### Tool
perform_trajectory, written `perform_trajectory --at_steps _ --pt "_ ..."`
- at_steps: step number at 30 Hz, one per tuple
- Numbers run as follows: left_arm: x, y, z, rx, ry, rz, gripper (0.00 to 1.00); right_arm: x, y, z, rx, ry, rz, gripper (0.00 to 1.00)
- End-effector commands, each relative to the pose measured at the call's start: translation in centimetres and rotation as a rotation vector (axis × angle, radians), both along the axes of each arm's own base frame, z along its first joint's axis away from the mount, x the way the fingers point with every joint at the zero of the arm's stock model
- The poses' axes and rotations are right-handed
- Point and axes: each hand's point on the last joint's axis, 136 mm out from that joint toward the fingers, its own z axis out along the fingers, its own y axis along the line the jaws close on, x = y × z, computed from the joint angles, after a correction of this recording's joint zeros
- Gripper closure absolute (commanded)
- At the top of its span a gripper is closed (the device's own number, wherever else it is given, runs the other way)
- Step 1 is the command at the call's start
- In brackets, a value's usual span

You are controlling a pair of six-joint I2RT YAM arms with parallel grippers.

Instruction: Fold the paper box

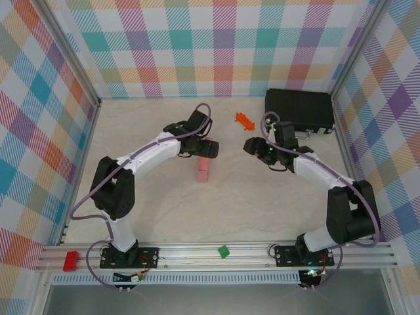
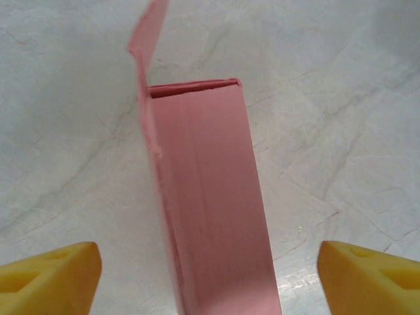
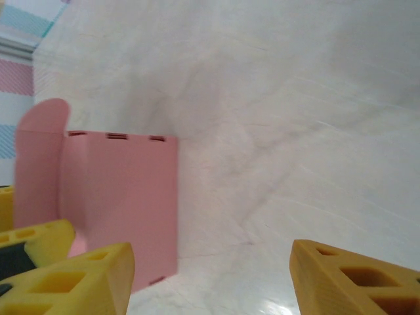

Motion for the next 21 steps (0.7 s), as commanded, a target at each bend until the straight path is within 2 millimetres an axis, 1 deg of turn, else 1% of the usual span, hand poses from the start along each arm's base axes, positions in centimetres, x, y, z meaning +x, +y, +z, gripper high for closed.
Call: perform_trajectory --at_steps 1,4,5,6,7,11,16,20,21 --pt "-0.5 -0.3 -0.5 0.072 0.017 -0.039 0.18 -1.4 -1.0 -0.6 -0.028 0.009 0.010 0.35" --pt "-0.2 -0.3 -1.5 0.122 0.031 -0.054 0.25 -2.0 -1.7 -0.9 -0.024 0.017 -0.004 0.35" --pt "-0.3 -0.2 -1.9 0.135 0.042 -0.059 0.30 -2.2 -1.9 -1.0 -0.024 0.018 -0.006 0.35" --pt "-0.3 -0.3 -2.0 0.141 0.046 -0.070 0.33 -2.3 -2.1 -1.0 -0.026 0.017 -0.011 0.35" --pt "-0.4 -0.5 -2.1 0.145 0.052 -0.083 0.34 -2.4 -2.3 -1.1 -0.030 0.018 -0.013 0.35" --pt "-0.6 -0.6 -2.4 0.164 0.062 -0.123 0.45 -2.9 -3.0 -1.1 -0.040 0.020 -0.024 0.35" --pt "-0.5 -0.6 -2.5 0.196 0.050 -0.187 0.48 -3.3 -3.6 -0.8 -0.048 0.013 -0.035 0.35" --pt "-1.2 -1.9 -2.5 0.159 0.064 -0.312 0.50 -3.5 -3.9 -0.7 -0.057 0.012 -0.038 0.35" --pt "-1.6 -2.5 -2.5 0.145 0.072 -0.378 0.53 -3.5 -4.0 -0.8 -0.063 0.013 -0.040 0.35"
